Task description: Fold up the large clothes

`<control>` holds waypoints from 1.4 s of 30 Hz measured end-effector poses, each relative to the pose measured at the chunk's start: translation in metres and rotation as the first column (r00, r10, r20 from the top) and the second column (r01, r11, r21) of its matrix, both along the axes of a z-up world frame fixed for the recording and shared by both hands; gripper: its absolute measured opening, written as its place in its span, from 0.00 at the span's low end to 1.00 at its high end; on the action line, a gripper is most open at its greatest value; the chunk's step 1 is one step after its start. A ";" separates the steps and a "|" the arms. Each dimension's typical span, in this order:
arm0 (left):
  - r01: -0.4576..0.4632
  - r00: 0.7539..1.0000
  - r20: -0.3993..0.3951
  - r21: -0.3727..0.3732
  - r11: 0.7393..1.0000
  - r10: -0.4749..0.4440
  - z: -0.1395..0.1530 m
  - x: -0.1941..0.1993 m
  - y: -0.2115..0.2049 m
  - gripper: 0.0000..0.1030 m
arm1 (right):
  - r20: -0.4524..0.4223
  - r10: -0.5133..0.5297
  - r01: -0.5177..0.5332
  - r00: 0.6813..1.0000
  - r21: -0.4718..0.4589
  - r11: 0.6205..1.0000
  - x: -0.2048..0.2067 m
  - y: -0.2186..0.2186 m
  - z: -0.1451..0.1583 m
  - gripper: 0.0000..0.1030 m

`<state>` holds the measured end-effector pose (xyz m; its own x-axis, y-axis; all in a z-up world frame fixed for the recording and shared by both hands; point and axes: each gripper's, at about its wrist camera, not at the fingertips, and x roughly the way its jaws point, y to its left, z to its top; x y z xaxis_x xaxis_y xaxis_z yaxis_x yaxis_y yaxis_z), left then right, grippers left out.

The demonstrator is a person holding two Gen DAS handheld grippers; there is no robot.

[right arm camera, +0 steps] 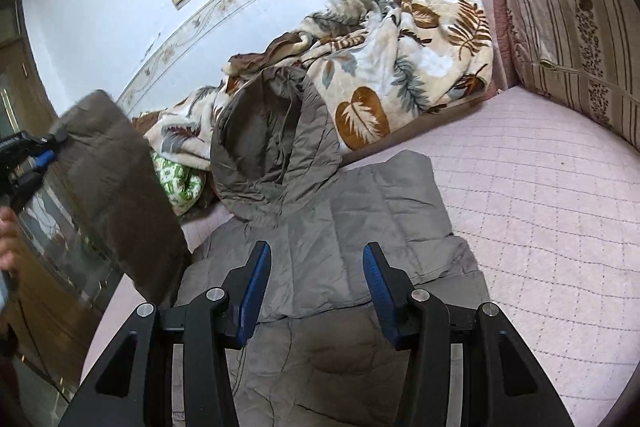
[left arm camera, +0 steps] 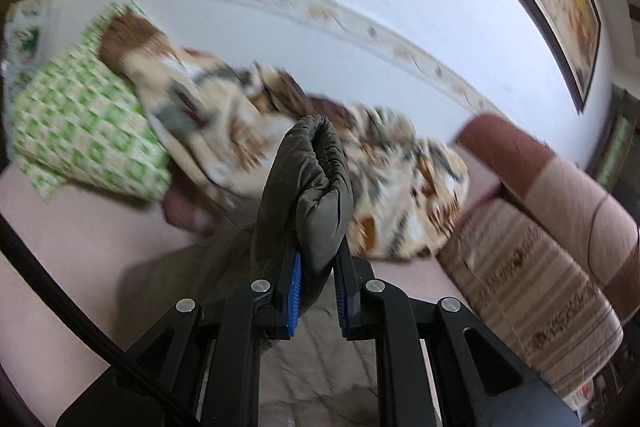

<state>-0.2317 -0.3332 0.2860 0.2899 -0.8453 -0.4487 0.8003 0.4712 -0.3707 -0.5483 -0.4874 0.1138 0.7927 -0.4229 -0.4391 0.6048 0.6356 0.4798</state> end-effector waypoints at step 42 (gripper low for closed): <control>-0.194 0.978 0.032 0.492 0.849 0.205 -0.212 0.094 0.000 0.58 | -0.159 0.113 -0.115 0.981 -0.001 0.993 0.085 -0.015 -0.035 0.35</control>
<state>-0.1376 -0.3331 0.0738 0.4142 -0.4391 -0.7972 0.6645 0.7445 -0.0649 -0.4633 -0.5020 0.0788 0.7569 -0.3386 -0.5590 0.5958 0.7091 0.3771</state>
